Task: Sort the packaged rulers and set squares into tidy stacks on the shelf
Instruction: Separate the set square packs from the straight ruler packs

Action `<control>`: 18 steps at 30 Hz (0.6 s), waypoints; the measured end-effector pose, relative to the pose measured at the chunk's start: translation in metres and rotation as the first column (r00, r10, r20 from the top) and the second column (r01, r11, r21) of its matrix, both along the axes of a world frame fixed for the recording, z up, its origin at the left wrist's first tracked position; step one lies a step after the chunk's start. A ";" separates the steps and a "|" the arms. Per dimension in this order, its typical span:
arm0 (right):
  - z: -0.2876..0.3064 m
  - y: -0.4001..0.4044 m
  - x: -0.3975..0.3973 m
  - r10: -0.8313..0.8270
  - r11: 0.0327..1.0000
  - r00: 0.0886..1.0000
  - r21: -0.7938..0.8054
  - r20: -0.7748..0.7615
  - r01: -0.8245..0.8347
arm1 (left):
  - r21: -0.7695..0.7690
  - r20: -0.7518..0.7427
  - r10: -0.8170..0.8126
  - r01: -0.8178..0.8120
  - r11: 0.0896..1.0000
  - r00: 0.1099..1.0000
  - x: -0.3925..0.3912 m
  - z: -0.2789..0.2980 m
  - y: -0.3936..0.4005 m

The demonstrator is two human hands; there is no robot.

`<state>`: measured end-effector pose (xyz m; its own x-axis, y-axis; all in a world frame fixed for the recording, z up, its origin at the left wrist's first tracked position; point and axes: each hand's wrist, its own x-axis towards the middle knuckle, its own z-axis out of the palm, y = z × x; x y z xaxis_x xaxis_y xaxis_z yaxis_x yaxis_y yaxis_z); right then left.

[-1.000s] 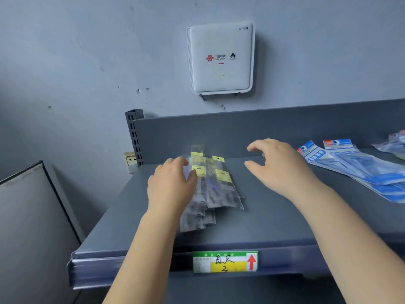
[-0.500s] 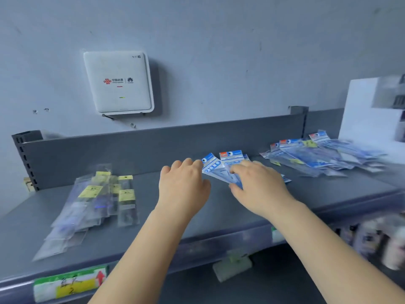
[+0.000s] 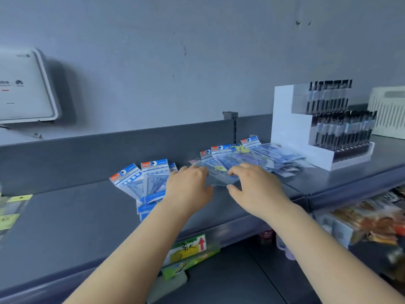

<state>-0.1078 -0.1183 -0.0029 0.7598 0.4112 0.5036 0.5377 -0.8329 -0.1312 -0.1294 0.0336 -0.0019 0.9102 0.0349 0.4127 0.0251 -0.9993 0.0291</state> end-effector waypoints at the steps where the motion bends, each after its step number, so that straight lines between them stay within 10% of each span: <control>1: -0.001 -0.005 0.007 -0.012 1.000 1.000 0.008 -0.007 0.012 | 0.006 -0.005 -0.013 0.013 1.000 1.000 0.009 0.002 -0.006; 18: 0.003 -0.041 0.162 -0.114 0.991 0.977 0.047 -0.179 0.124 | 0.012 -0.237 -0.009 0.012 1.000 0.971 0.177 0.002 -0.020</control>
<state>0.0543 -0.1589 0.0003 0.8803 0.2869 0.3778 0.3996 -0.8778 -0.2644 0.0476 0.0140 -0.0003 0.9824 0.0211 0.1853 0.0195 -0.9998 0.0106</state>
